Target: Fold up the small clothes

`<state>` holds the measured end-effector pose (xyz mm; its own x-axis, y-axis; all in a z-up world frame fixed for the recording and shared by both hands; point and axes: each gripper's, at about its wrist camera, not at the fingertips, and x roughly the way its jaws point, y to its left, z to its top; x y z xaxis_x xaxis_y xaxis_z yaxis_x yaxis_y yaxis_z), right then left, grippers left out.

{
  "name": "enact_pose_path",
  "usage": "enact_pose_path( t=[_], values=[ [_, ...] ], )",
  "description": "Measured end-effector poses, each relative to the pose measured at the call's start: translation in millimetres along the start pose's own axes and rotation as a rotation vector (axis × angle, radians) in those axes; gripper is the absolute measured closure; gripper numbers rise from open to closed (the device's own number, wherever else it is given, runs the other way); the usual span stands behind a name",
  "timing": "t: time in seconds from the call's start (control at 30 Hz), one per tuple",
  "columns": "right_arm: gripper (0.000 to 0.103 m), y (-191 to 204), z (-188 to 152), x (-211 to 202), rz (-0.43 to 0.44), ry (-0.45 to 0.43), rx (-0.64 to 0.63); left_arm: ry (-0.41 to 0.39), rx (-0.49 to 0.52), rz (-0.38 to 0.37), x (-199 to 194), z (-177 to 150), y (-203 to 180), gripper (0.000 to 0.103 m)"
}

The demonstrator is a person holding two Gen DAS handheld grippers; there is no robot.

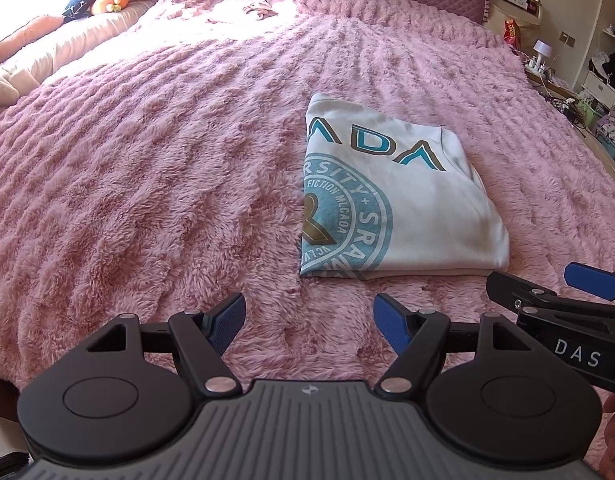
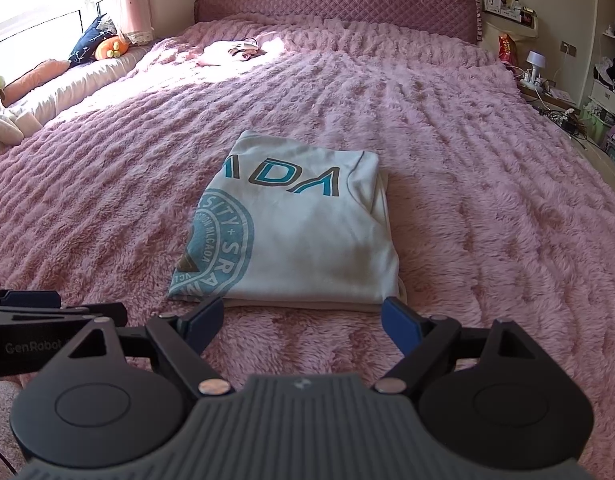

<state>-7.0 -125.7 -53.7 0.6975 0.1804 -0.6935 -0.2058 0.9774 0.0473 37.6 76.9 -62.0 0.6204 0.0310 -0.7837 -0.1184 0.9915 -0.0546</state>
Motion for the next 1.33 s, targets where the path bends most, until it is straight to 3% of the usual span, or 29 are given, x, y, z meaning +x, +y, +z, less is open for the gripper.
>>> enact_pose_path(
  t=[0.5,0.8,1.13,1.33],
  values=[
    [0.021,-2,0,-2,-0.001,-0.002,0.001,0.052,0.018,0.016,8,-3,-7,0.016],
    [0.021,-4,0,-2,-0.003,-0.001,0.002,0.008,0.044,0.034,5,-3,-13,0.008],
    [0.021,-5,0,-1,-0.006,0.001,0.011,-0.013,0.021,-0.016,5,-6,-8,0.009],
    [0.021,-5,0,-1,-0.005,0.002,0.005,0.001,0.026,0.004,6,-4,-10,0.008]
  ],
)
